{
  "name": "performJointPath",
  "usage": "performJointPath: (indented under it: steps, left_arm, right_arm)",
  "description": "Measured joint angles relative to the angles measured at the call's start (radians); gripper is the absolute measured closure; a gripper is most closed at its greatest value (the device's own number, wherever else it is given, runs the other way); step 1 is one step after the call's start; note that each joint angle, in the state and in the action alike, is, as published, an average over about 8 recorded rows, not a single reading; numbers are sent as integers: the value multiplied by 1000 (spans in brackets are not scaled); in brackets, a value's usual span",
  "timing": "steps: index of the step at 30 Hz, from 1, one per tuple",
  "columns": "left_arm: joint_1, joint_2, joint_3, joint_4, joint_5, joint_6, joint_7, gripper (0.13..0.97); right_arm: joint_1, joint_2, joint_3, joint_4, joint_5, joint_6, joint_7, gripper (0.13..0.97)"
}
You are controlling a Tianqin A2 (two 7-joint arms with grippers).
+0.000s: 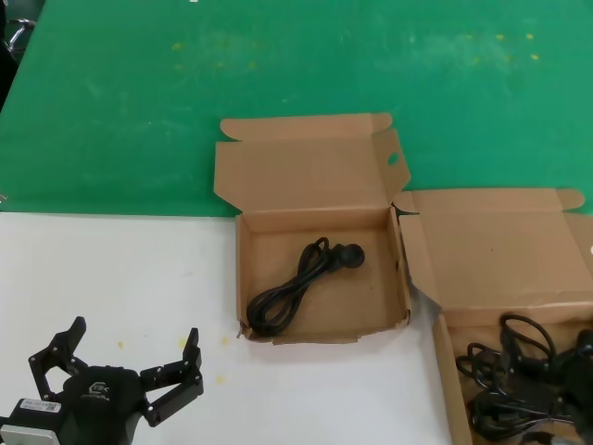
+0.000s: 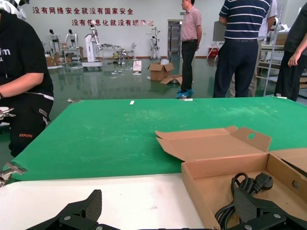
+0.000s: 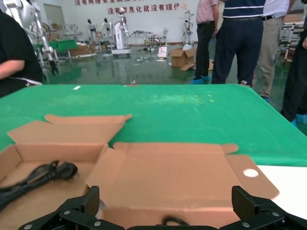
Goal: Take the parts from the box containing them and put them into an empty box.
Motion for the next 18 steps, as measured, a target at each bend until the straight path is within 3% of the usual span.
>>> performJointPath:
  steps: [18]
  left_arm:
    - [4, -1, -2, -1, -3, -3, 1, 132]
  right_arm:
    - [-81, -2, -1, 6, 71, 68, -115, 129]
